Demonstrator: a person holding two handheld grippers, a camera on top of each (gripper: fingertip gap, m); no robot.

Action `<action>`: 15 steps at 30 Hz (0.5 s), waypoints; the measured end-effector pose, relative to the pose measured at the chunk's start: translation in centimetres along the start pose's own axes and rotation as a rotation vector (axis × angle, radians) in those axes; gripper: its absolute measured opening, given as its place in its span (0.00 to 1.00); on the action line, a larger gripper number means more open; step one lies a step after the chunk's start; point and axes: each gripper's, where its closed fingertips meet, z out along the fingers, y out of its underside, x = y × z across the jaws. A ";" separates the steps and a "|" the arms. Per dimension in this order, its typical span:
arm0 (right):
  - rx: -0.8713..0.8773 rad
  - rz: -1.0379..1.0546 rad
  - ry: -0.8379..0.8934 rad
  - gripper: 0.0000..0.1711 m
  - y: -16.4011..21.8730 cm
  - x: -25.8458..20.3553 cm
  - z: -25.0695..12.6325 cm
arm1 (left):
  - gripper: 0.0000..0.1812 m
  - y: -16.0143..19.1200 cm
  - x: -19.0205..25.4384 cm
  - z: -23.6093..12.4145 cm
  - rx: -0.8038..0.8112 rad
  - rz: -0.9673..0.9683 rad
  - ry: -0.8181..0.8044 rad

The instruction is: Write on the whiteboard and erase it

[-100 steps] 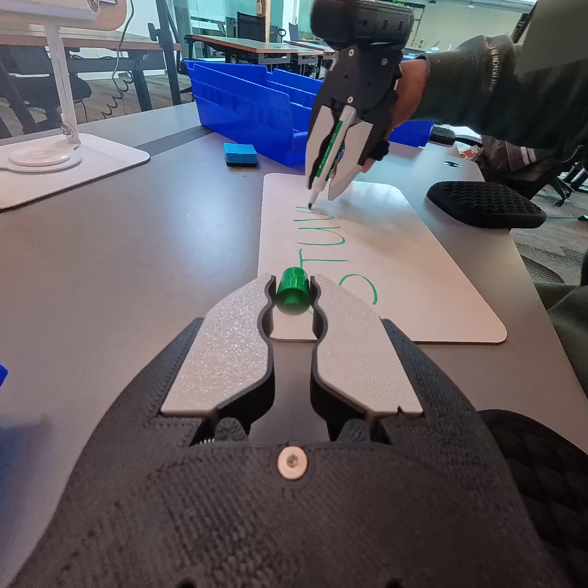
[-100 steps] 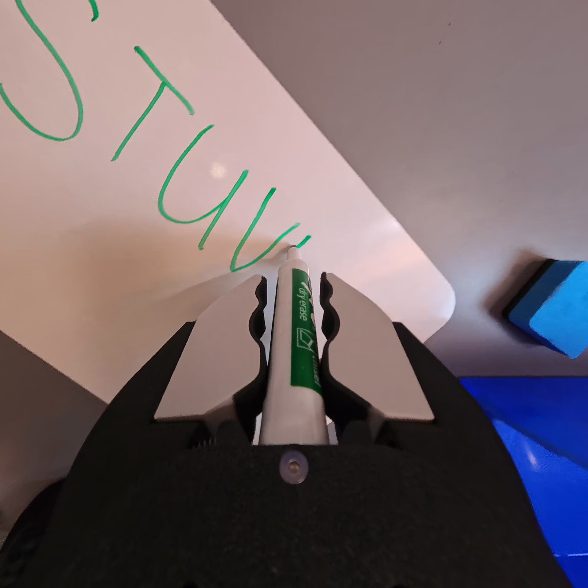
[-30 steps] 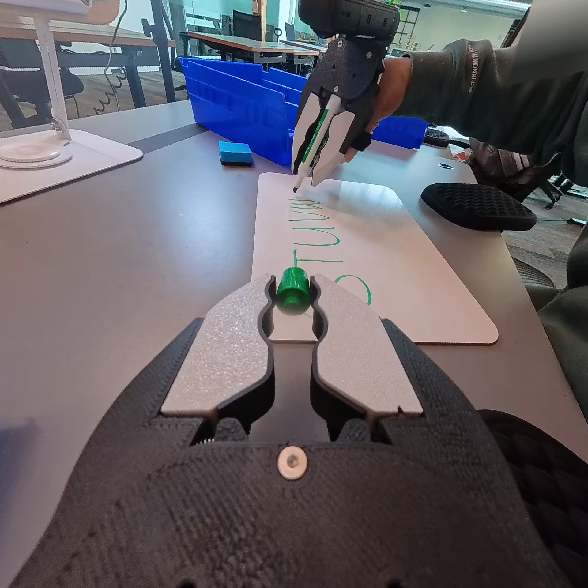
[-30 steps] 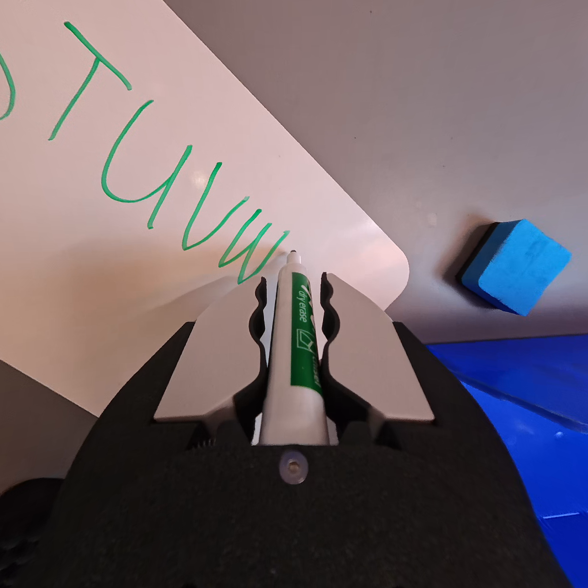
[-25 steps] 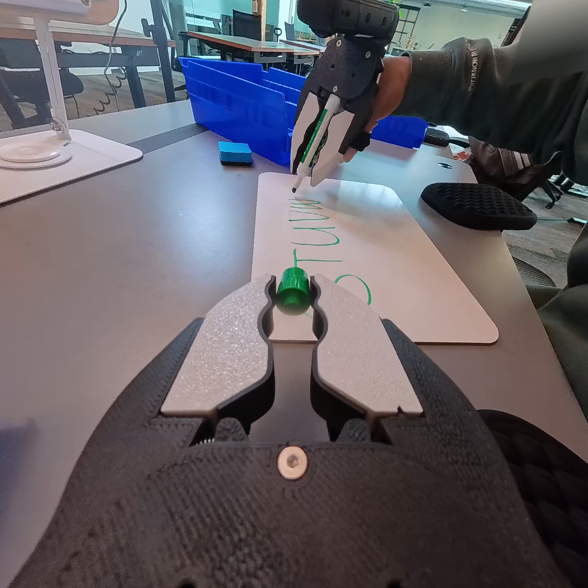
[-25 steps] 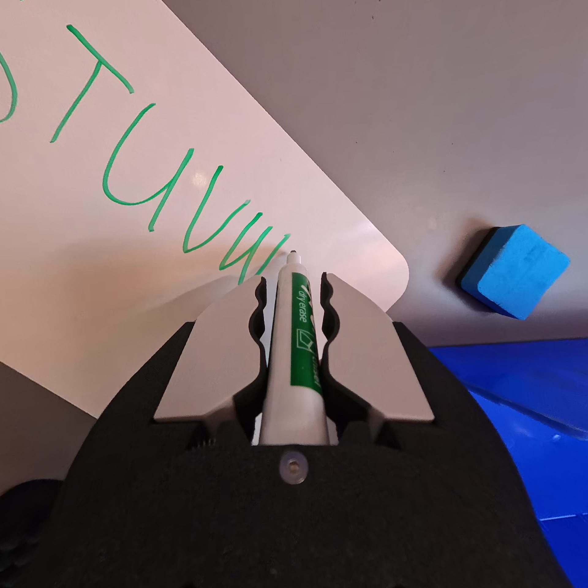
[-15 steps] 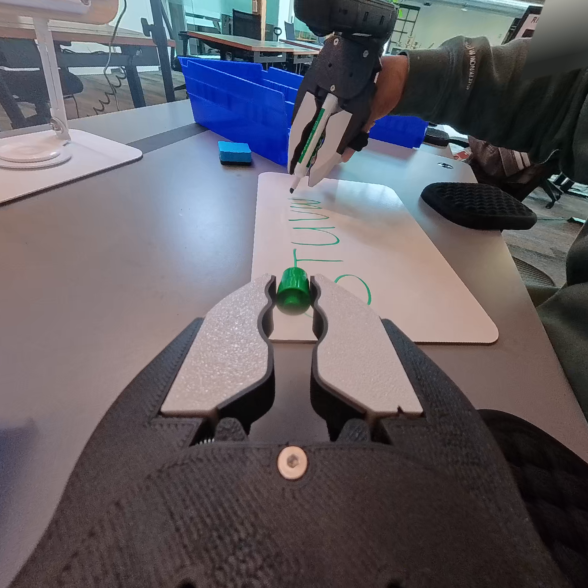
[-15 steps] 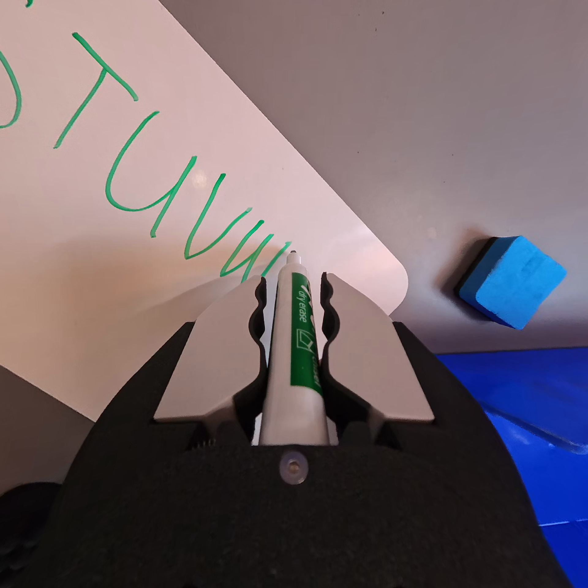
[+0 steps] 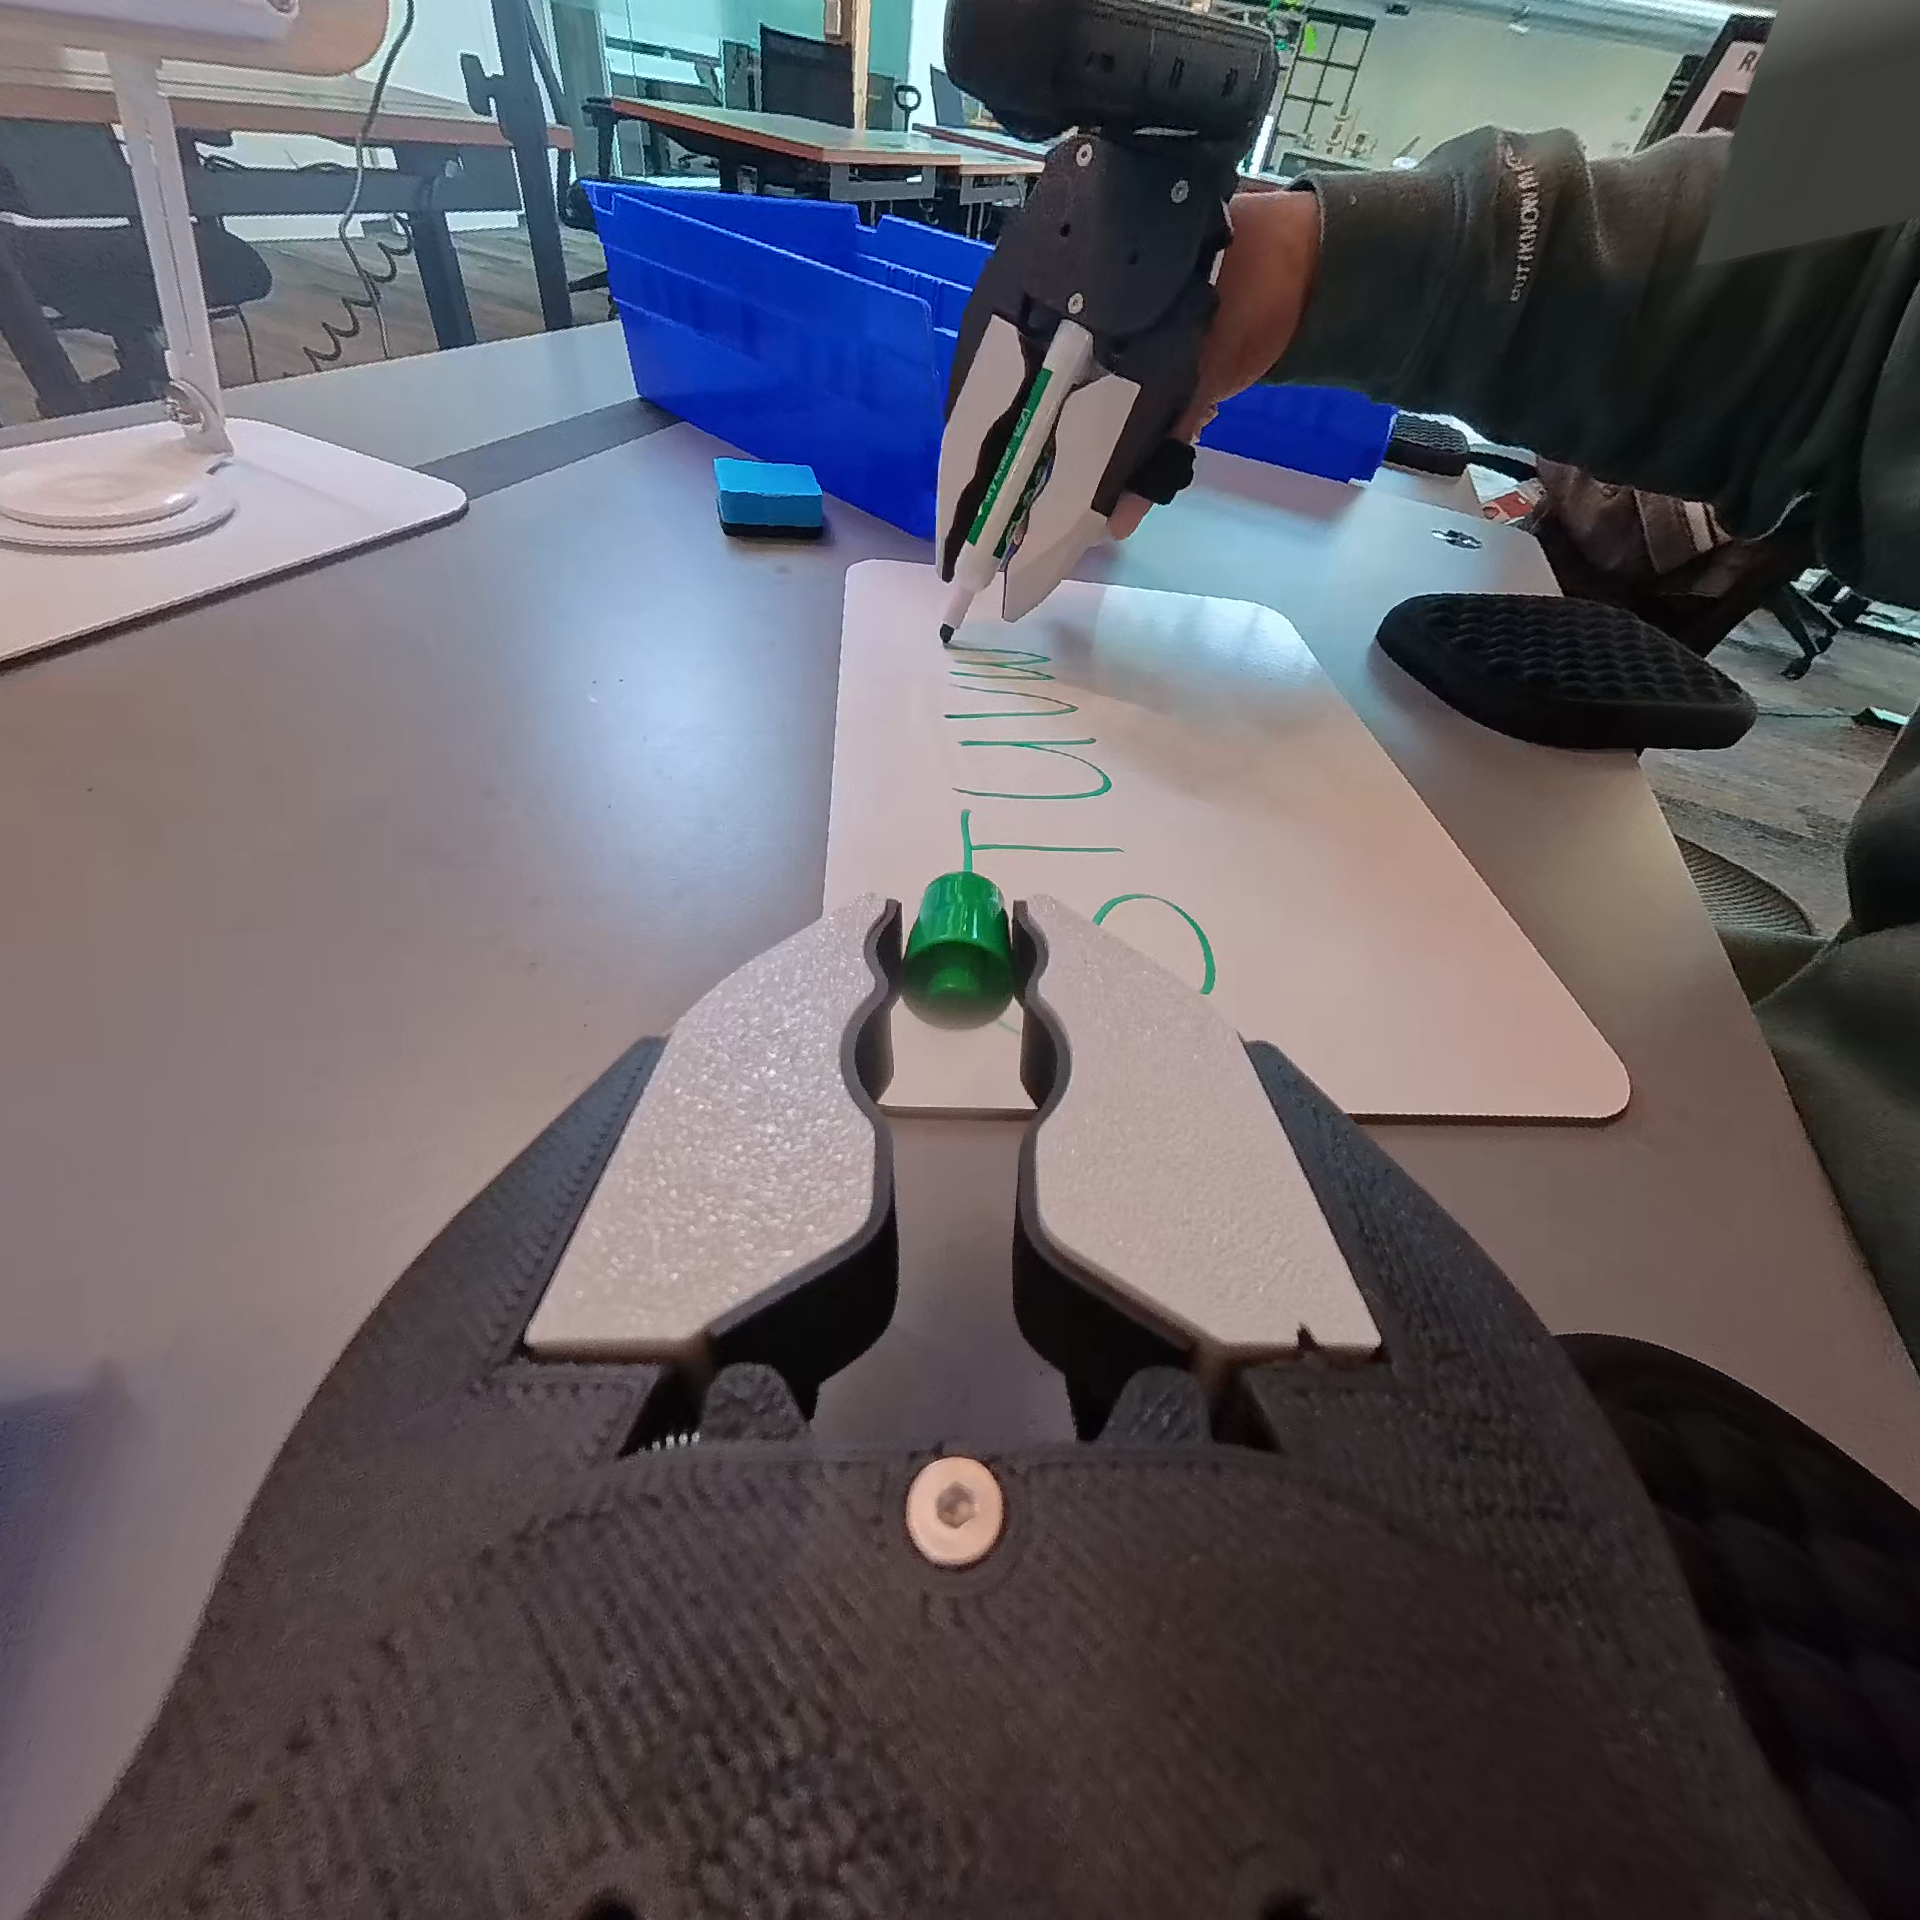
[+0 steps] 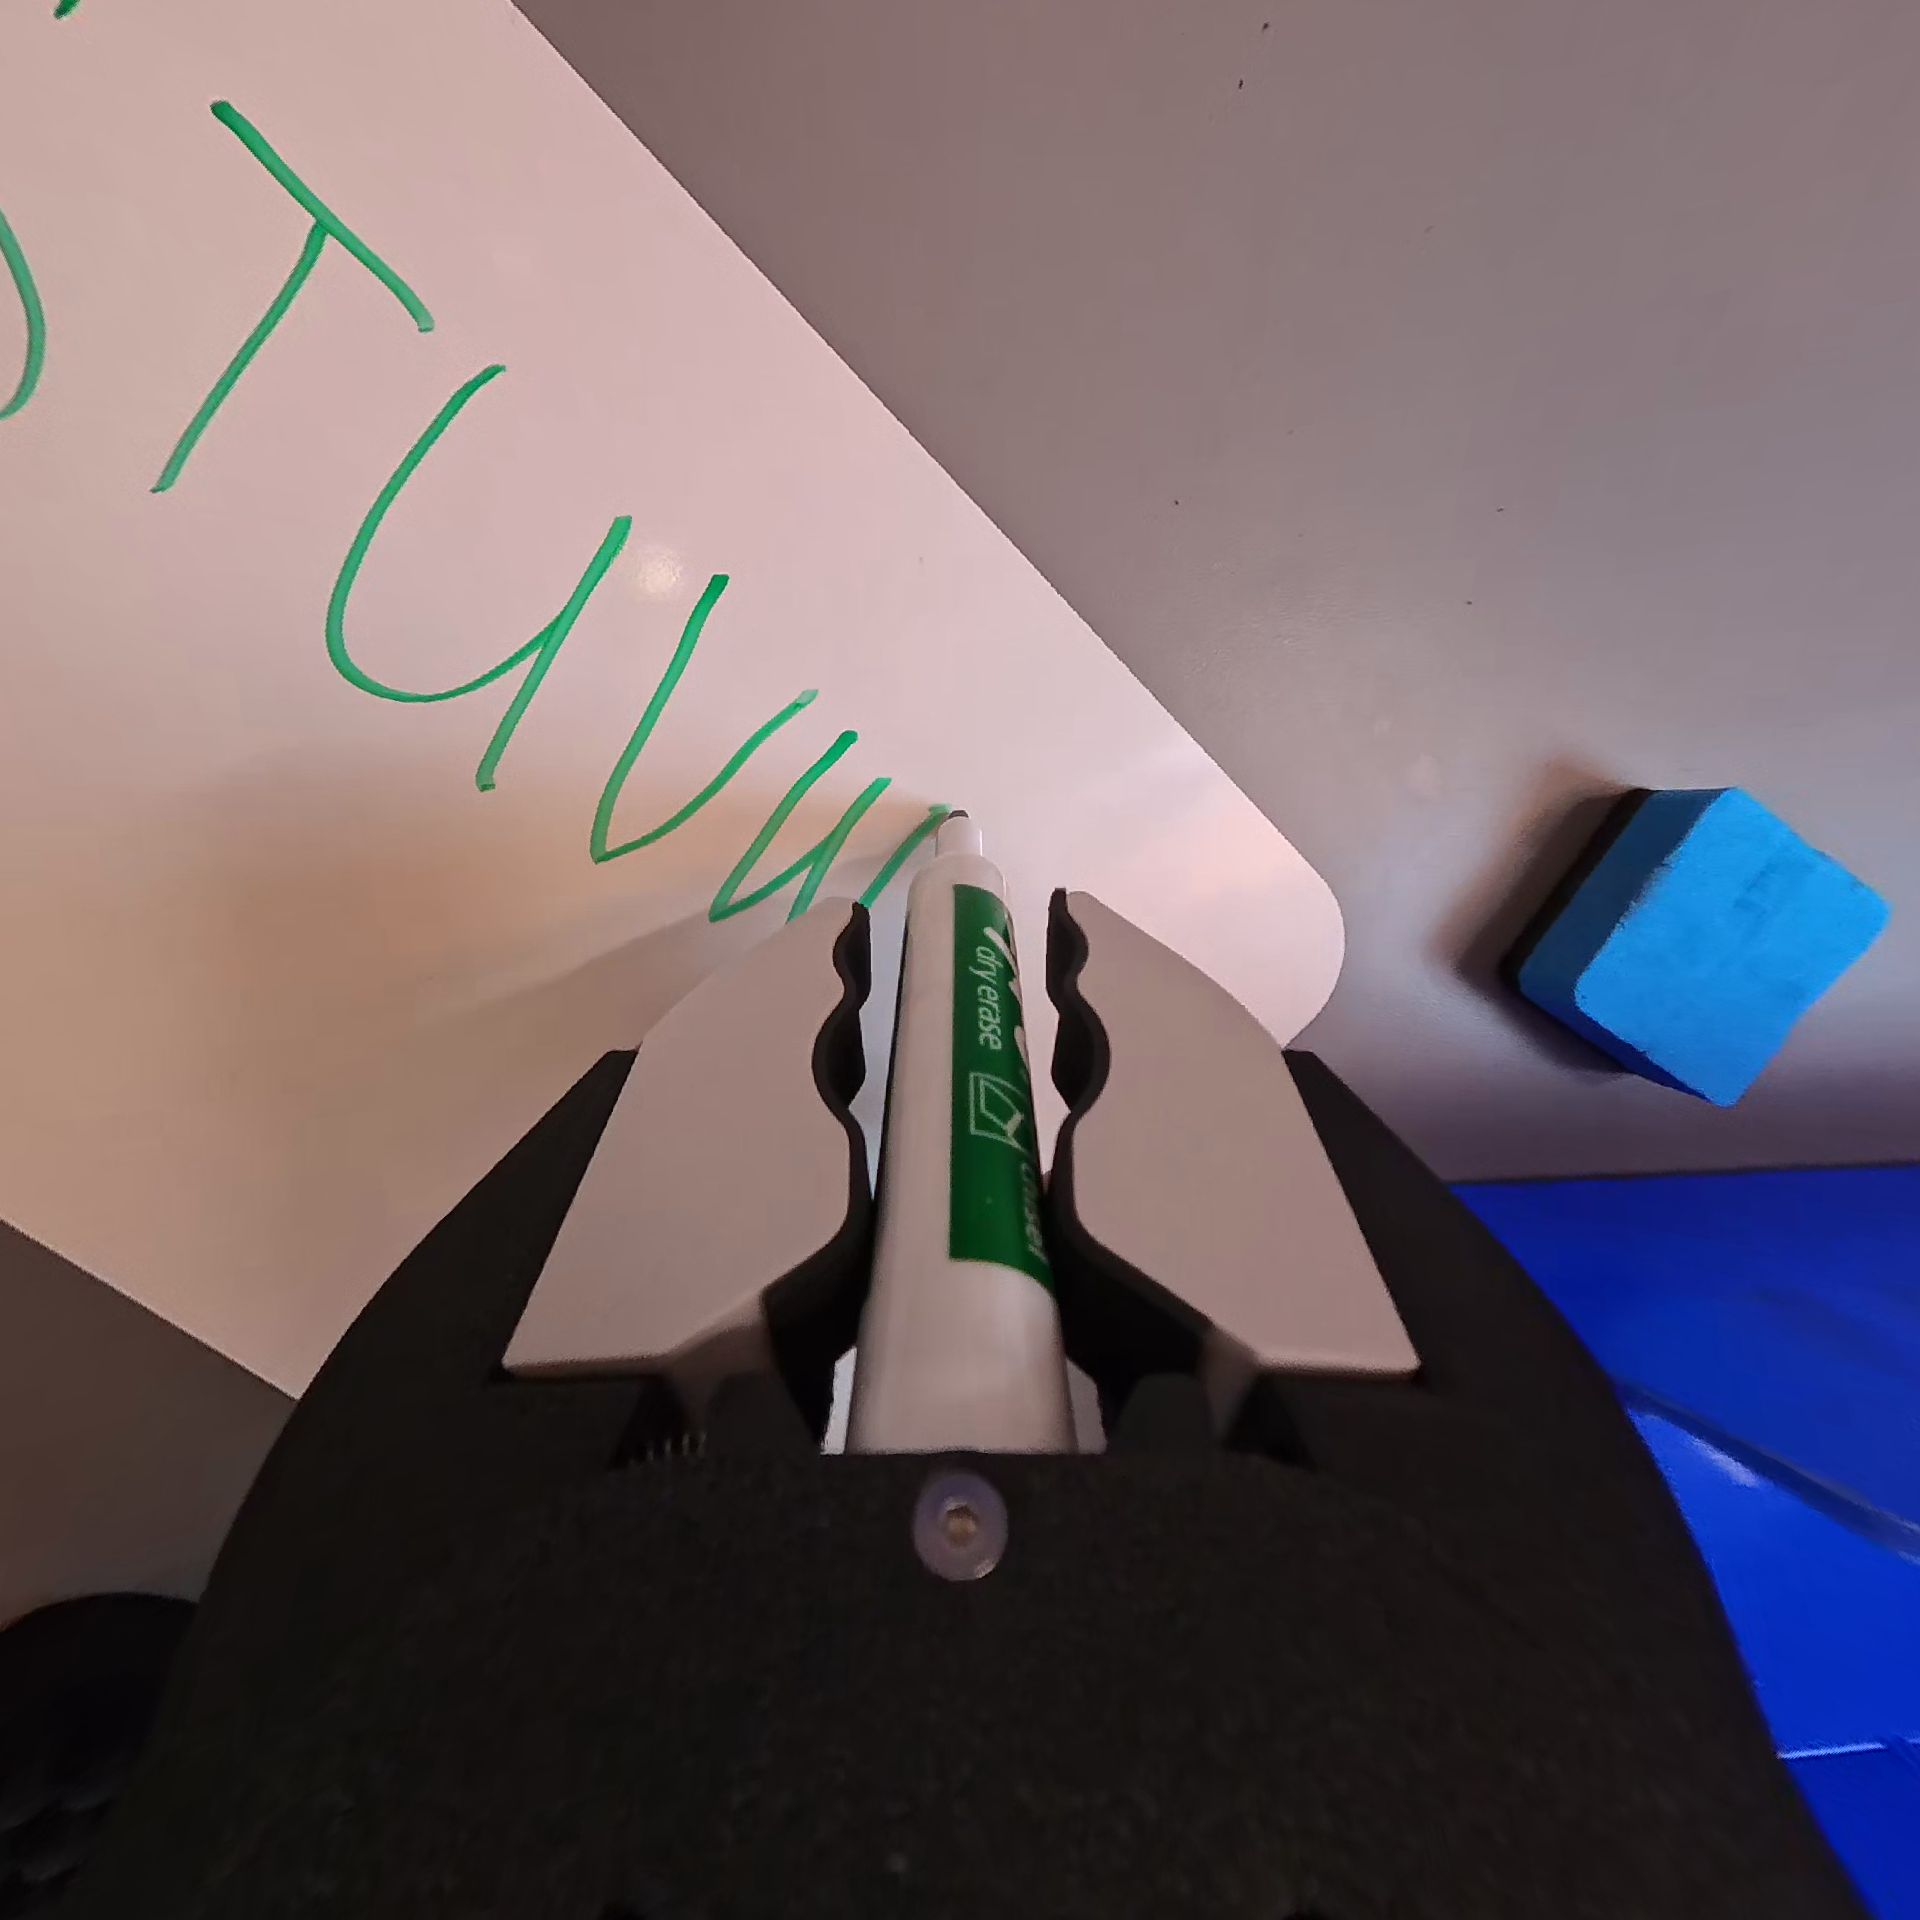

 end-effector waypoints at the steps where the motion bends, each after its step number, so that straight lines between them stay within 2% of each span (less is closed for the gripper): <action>1: -0.002 0.001 0.000 0.20 0.1 0.0 0.0 | 0.11 0.0 0.0 0.0 -0.001 0.000 0.000; 15: -0.039 0.043 0.009 0.20 3.7 -1.4 -1.6 | 0.11 0.1 0.0 0.1 -0.008 0.011 0.000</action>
